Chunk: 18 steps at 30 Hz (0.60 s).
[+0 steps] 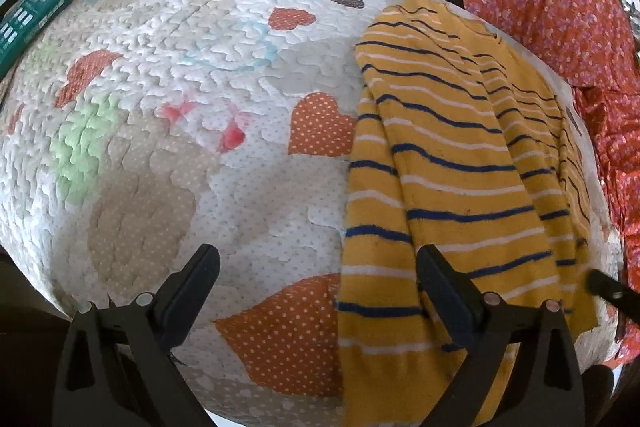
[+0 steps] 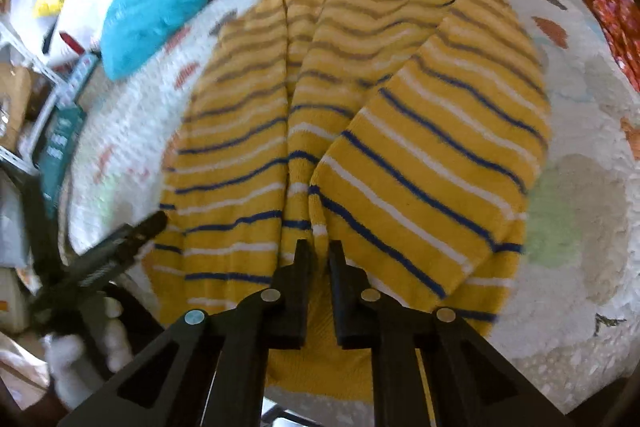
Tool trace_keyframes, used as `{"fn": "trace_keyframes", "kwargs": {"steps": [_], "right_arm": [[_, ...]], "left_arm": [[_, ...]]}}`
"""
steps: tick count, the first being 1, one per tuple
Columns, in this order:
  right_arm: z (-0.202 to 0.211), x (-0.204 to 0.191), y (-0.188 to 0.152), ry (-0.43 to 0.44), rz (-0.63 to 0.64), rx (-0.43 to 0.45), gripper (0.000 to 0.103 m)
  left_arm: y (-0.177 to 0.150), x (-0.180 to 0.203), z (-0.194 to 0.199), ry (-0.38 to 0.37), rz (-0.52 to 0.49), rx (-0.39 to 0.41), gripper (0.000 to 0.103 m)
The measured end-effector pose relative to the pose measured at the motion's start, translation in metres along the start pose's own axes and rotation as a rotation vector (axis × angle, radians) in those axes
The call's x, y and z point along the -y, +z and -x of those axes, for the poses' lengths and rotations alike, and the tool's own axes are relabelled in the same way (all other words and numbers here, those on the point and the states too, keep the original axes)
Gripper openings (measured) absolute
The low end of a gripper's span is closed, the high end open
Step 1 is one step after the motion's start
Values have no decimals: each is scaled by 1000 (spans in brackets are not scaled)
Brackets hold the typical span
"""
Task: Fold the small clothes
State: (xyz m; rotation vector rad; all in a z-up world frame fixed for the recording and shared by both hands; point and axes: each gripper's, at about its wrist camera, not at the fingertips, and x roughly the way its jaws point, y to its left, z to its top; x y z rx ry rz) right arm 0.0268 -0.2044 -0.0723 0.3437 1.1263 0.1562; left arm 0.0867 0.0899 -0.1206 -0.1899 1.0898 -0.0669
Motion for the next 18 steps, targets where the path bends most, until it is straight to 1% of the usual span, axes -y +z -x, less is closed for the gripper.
{"fn": "trace_keyframes", "kwargs": {"steps": [3, 4, 7, 10, 11, 12, 14, 15, 16, 17, 18], "right_arm": [[25, 29, 4, -47, -67, 50, 3], [33, 42, 5, -80, -93, 67, 3], [52, 89, 10, -285, -155, 95, 3], [69, 141, 15, -552, -211, 136, 3], [73, 163, 17, -672, -239, 137, 3], [76, 176, 17, -751, -253, 136, 3], [82, 203, 21, -951, -284, 135, 3], [87, 214, 23, -994, -309, 129, 4], [93, 219, 25, -987, -341, 127, 6], [98, 218, 26, -941, -369, 146, 6], [102, 210, 27, -875, -377, 171, 6]], "left_arm": [[2, -4, -1, 4, 19, -2, 98], [3, -5, -1, 10, 22, 0, 99], [3, -7, -2, 21, 30, -1, 99], [4, -9, -3, 37, 38, 0, 99], [4, -10, -3, 44, 40, 1, 99], [4, -10, -3, 50, 43, 3, 99], [5, -12, -3, 58, 48, 5, 99], [5, -13, -3, 61, 51, 7, 99], [6, -14, -3, 65, 54, 9, 99], [6, -15, -3, 71, 57, 11, 99], [7, -17, -4, 76, 60, 12, 99]]}}
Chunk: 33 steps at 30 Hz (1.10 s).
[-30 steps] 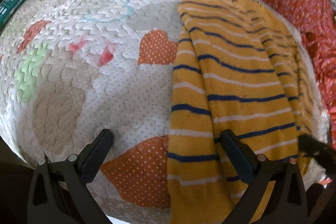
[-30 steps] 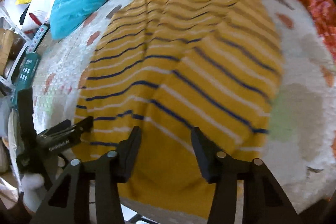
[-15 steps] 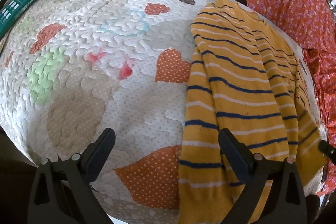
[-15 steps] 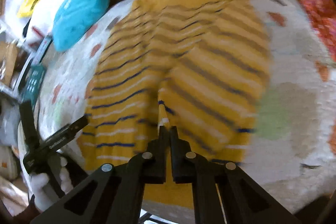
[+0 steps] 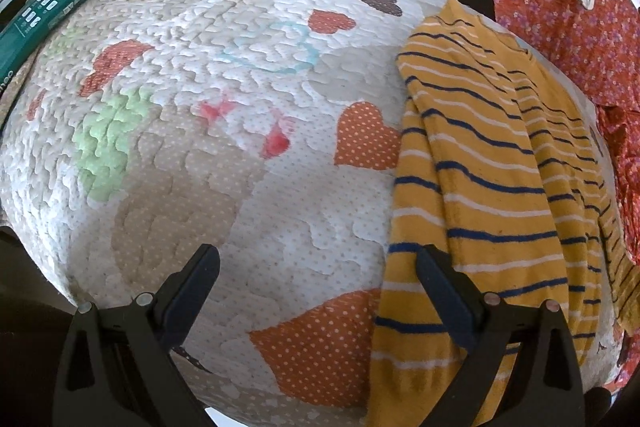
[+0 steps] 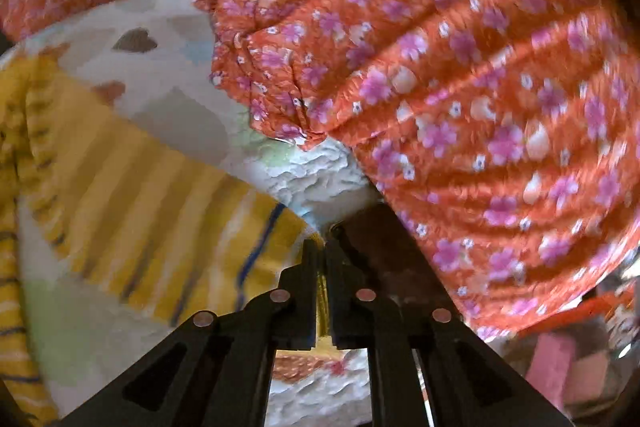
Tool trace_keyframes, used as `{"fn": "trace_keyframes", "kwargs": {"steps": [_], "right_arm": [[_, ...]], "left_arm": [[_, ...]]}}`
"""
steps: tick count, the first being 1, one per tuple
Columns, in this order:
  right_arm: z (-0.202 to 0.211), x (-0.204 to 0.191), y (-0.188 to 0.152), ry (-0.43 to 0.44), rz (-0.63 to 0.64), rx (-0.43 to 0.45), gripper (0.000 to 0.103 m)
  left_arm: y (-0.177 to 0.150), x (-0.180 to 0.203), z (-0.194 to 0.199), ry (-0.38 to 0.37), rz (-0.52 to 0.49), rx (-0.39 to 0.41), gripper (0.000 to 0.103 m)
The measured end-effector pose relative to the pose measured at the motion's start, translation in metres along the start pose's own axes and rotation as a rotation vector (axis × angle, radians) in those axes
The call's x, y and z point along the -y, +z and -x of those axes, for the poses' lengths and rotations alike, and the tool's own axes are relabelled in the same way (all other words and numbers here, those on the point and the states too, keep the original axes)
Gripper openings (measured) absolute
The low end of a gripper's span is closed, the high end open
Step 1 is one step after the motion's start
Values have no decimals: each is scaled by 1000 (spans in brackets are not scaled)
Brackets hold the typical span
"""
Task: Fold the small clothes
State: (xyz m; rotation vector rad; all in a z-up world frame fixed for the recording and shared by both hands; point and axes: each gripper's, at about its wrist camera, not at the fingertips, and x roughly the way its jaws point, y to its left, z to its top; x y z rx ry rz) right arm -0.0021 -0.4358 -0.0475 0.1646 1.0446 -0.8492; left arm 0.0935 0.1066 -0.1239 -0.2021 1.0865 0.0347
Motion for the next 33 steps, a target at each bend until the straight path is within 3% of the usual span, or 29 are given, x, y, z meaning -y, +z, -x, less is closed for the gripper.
{"fn": "trace_keyframes", "kwargs": {"steps": [3, 5, 7, 11, 13, 15, 19, 23, 24, 25, 29, 33], "right_arm": [[35, -39, -13, 275, 63, 11, 13], [55, -76, -28, 559, 129, -37, 21], [70, -119, -48, 825, 206, -136, 45], [98, -192, -80, 1103, 316, -263, 46], [104, -212, -86, 1140, 345, -289, 46], [100, -226, -93, 1124, 382, -303, 46], [92, -242, -109, 900, 483, -251, 45], [88, -249, -120, 864, 516, -260, 44], [91, -253, -125, 850, 533, -259, 31], [91, -257, -127, 838, 550, -273, 9], [118, -248, -122, 830, 565, -199, 7], [165, -268, -122, 837, 644, -149, 6]], "left_arm": [[2, -6, -2, 10, 20, -2, 99], [2, -12, -2, 19, 36, -5, 99], [4, -19, -1, 24, 63, -10, 99], [6, -33, 2, 19, 107, -6, 99], [7, -38, 3, 12, 124, -8, 99], [9, -40, 4, 6, 134, -7, 98], [10, -43, 9, -4, 142, 2, 98], [12, -48, 13, -29, 167, 7, 98], [12, -51, 14, -30, 178, 8, 98], [13, -54, 16, -28, 189, 12, 98], [17, -69, 29, 38, 221, 62, 99], [21, -98, 41, 116, 306, 106, 99]]}}
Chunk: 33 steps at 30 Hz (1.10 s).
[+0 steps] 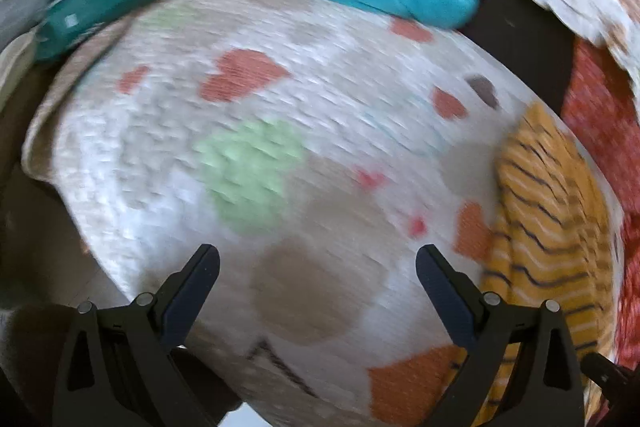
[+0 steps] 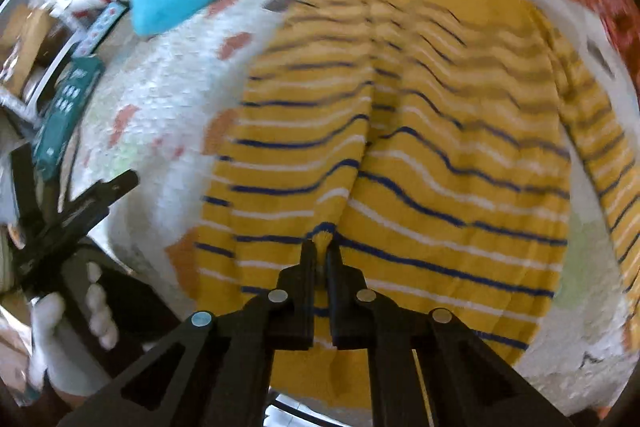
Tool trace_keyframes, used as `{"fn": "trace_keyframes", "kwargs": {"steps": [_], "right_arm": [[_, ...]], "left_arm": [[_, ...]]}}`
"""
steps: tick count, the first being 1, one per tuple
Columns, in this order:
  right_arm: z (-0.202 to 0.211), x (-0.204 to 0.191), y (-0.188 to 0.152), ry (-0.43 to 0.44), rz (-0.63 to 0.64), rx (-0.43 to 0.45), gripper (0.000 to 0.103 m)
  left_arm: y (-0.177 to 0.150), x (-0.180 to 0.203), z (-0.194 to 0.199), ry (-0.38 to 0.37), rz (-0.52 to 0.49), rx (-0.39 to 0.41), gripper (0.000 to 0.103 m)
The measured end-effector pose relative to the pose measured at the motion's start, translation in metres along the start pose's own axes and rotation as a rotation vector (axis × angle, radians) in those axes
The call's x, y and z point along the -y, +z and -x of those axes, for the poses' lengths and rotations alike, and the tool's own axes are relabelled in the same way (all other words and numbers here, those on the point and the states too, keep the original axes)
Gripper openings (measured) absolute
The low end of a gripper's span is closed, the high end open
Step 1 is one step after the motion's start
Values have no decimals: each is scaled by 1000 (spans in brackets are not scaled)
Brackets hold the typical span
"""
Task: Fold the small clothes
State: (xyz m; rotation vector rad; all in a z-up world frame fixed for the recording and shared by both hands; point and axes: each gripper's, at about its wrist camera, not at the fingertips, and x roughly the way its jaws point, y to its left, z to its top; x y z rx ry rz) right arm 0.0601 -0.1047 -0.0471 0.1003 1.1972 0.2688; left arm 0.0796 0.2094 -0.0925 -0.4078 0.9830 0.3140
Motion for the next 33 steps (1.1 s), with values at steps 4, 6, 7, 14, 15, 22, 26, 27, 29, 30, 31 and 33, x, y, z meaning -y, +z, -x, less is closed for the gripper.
{"fn": "trace_keyframes", "kwargs": {"steps": [4, 6, 7, 14, 15, 22, 26, 27, 29, 30, 31, 33], "right_arm": [[0, -35, 28, 63, 25, -14, 6], [-13, -53, 45, 68, 24, -48, 6], [-19, -61, 50, 46, 26, -65, 6], [-34, -55, 32, -201, 82, -180, 5], [-31, -40, 26, -239, 58, -192, 5], [4, 55, -8, -477, -116, -195, 2], [35, 75, -3, -144, -244, -16, 3], [36, 75, 0, -101, -238, 11, 7], [29, 71, 6, -60, -217, 30, 16], [25, 68, 9, -53, -210, 38, 18], [20, 66, 11, -44, -202, 49, 18], [9, 62, 16, -24, -177, 66, 18]], "left_arm": [[7, -34, 1, 22, 120, -2, 99], [7, -46, -3, 20, 164, -25, 99], [7, -50, -5, 17, 178, -36, 98], [8, -44, 0, -18, 150, -16, 98], [8, -39, 2, -27, 136, -12, 99], [7, -20, 5, -70, 77, -2, 98], [0, 3, 9, -141, -13, -4, 99], [-4, 13, 9, -154, -51, -14, 99], [-14, 34, 10, -141, -132, -9, 99], [-16, 41, 10, -135, -160, -4, 99], [-20, 48, 11, -132, -189, 2, 99], [-23, 56, 11, -133, -217, 2, 99]]}}
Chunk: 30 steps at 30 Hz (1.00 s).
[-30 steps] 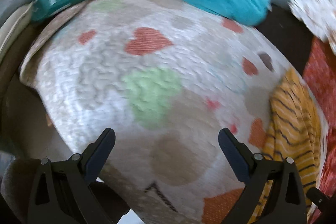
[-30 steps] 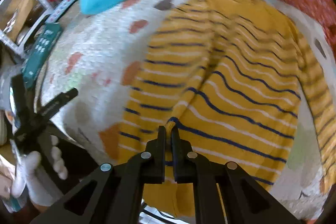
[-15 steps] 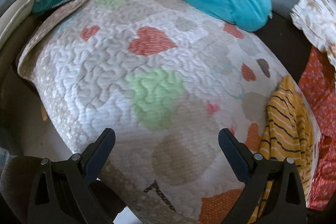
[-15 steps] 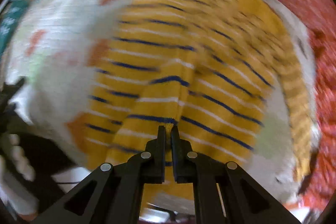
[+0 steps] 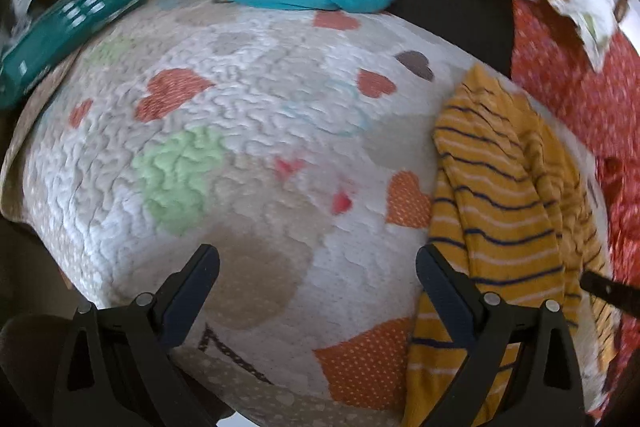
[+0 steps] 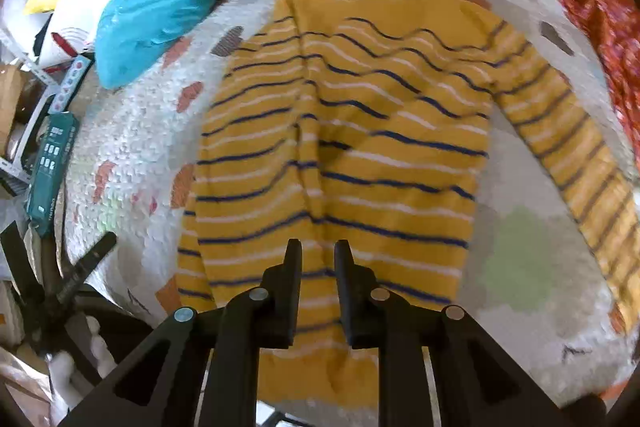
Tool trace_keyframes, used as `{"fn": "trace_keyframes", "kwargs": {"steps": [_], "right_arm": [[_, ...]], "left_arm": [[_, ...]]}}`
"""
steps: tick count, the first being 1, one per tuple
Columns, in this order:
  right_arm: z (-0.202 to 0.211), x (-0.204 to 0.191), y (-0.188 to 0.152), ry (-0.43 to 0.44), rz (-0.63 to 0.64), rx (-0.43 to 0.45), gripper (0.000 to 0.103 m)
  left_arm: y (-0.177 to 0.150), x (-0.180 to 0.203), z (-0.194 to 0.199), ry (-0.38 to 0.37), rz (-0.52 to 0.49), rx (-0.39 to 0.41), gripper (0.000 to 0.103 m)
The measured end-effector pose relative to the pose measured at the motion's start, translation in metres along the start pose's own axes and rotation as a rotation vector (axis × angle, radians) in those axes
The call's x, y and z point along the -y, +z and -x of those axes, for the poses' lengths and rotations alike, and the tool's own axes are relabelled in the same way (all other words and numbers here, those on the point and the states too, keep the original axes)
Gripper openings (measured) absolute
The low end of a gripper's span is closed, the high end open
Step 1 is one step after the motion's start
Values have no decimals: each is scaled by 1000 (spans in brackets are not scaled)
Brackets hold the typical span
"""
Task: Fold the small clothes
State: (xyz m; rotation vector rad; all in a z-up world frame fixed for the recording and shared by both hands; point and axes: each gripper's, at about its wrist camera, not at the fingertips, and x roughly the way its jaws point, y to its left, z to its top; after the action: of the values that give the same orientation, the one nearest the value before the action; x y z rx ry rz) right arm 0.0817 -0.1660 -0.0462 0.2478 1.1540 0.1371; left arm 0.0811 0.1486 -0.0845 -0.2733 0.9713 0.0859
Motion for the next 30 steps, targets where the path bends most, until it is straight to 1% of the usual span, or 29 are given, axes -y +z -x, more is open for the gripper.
{"fn": "trace_keyframes", "kwargs": {"steps": [1, 2, 3, 4, 6, 9, 11, 12, 15, 17, 19, 22, 25, 26, 28, 30], "right_arm": [[-6, -4, 1, 1, 13, 1, 18], [-13, -5, 3, -18, 30, -1, 18], [-17, -6, 1, -33, 41, -4, 20], [-23, -7, 0, -44, 49, -15, 25], [-31, -1, -3, -37, 54, -39, 27], [-29, 0, -12, -21, 61, -40, 27], [-28, -4, -16, -28, 89, -47, 13], [-28, -4, -17, -22, 98, -56, 4], [-23, -10, -19, -47, 121, -48, 3], [-13, -14, -18, -34, 119, -39, 3], [-1, -24, -15, 26, 113, -28, 3], [10, -48, -3, 167, 101, -27, 3], [3, -85, 21, 306, 91, -53, 3], [-5, -105, 33, 356, 93, -70, 3], [-16, -142, 49, 410, 125, -86, 3], [-30, -191, 64, 447, 190, -94, 3]], "left_arm": [[-1, 3, -1, -13, -6, -6, 99], [-2, 3, -3, -21, -10, -12, 99], [-3, 6, -4, -17, -19, -17, 99], [-4, 7, -6, -7, -28, -21, 99], [-6, 9, -11, 5, -36, -38, 99], [-5, 7, -17, 13, -19, -53, 98], [-5, 7, -19, 18, -10, -57, 99], [-5, 8, -19, 23, -11, -53, 99], [-5, 12, -17, 53, -34, -34, 99], [-4, 10, -17, 74, -33, -27, 99], [-2, 2, -18, 98, 1, -29, 99], [0, -20, -16, 149, 83, -28, 99], [-1, -43, -10, 190, 165, -21, 99], [-2, -56, -7, 199, 211, -21, 99], [-4, -76, -3, 220, 280, -22, 99], [-5, -91, 0, 223, 325, -23, 99]]}}
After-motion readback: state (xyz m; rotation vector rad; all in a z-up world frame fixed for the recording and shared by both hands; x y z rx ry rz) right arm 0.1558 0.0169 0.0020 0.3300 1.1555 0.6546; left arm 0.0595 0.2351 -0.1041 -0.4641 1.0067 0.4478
